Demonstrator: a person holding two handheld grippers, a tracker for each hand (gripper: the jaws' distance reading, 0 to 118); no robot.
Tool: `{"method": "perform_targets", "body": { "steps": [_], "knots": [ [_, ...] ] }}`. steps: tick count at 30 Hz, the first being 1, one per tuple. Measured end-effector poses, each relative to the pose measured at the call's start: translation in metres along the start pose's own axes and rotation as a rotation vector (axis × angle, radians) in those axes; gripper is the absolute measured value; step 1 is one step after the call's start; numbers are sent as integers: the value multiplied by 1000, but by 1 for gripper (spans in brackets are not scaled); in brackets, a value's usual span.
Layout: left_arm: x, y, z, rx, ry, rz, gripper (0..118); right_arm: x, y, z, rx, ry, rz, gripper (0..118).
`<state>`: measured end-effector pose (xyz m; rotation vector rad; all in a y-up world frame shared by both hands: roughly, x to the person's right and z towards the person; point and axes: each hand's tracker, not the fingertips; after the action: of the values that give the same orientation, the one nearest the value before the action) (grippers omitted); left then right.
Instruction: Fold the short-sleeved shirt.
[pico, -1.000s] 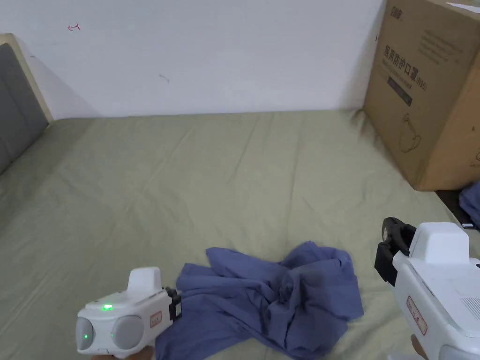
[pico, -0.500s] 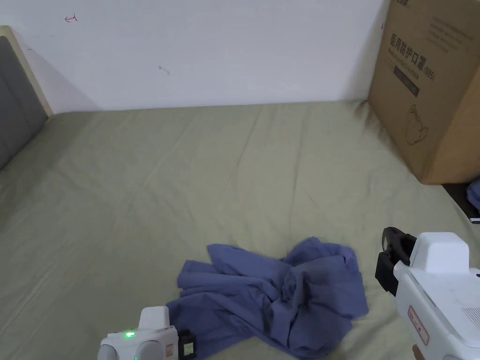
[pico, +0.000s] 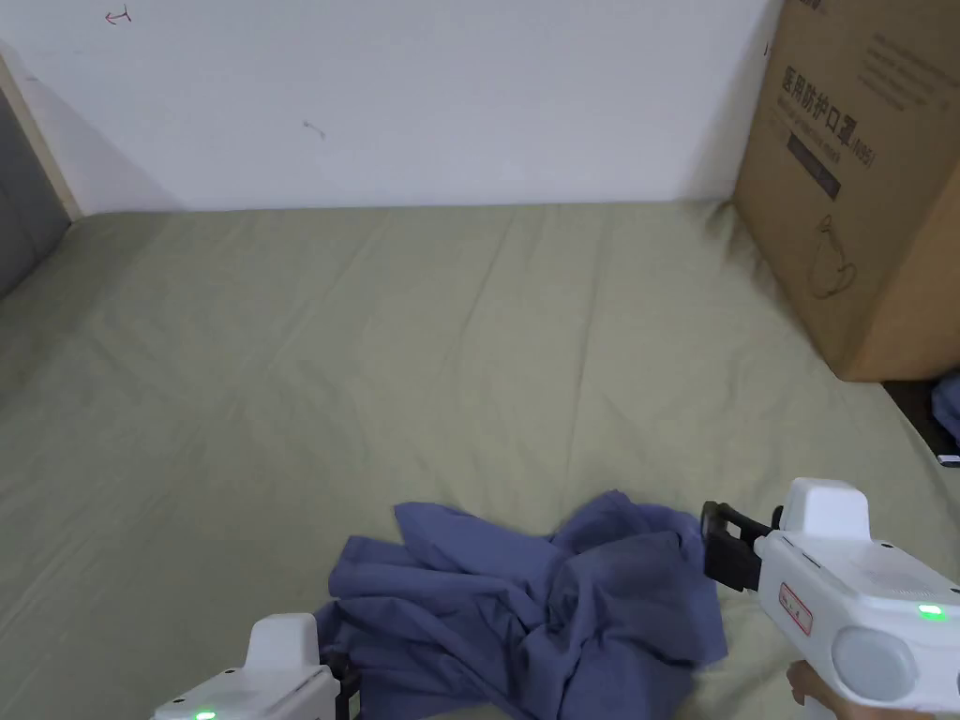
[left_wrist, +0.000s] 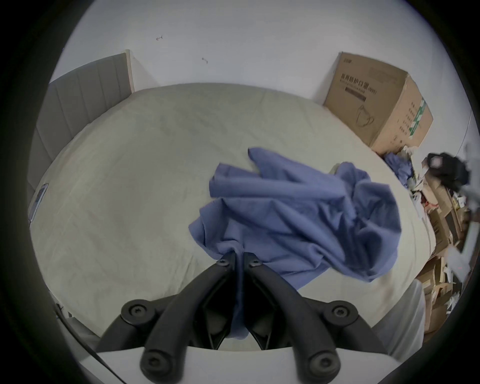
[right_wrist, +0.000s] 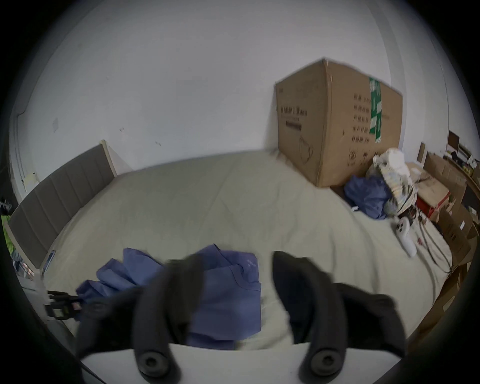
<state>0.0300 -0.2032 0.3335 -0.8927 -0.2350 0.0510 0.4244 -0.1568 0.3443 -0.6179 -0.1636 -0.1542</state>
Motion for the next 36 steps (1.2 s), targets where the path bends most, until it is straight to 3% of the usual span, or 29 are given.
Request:
{"method": "perform_targets", "body": {
  "steps": [1,5,8,12,16,17,19,23,30,36],
  "knots": [
    [-1,4,4,7,-8,7,4,4,1,-18,-23,11,-6,69],
    [-3,13,7,24,-30,24,4,7,0,-81,-128,-51,50,72],
    [-4,17,3,28,-40,34,4,8,-8,-117,-241,-39,34,79],
    [-5,18,-1,23,-47,40,4,8,-31,-143,-368,-51,58,79],
    [-7,18,-6,13,-49,36,4,6,-49,-151,-408,-32,54,62],
    [-7,18,-6,13,-51,38,4,5,-47,-146,-385,-35,55,51],
    [-7,19,-7,15,-54,40,4,3,-40,-140,-388,3,54,8],
    [-11,23,-1,35,-84,76,4,-15,-30,-104,-316,10,168,8],
    [-27,62,25,127,-193,201,4,3,27,-34,-127,36,146,8],
    [-39,133,53,266,-147,144,4,15,95,12,33,48,123,8]
  ]
}}
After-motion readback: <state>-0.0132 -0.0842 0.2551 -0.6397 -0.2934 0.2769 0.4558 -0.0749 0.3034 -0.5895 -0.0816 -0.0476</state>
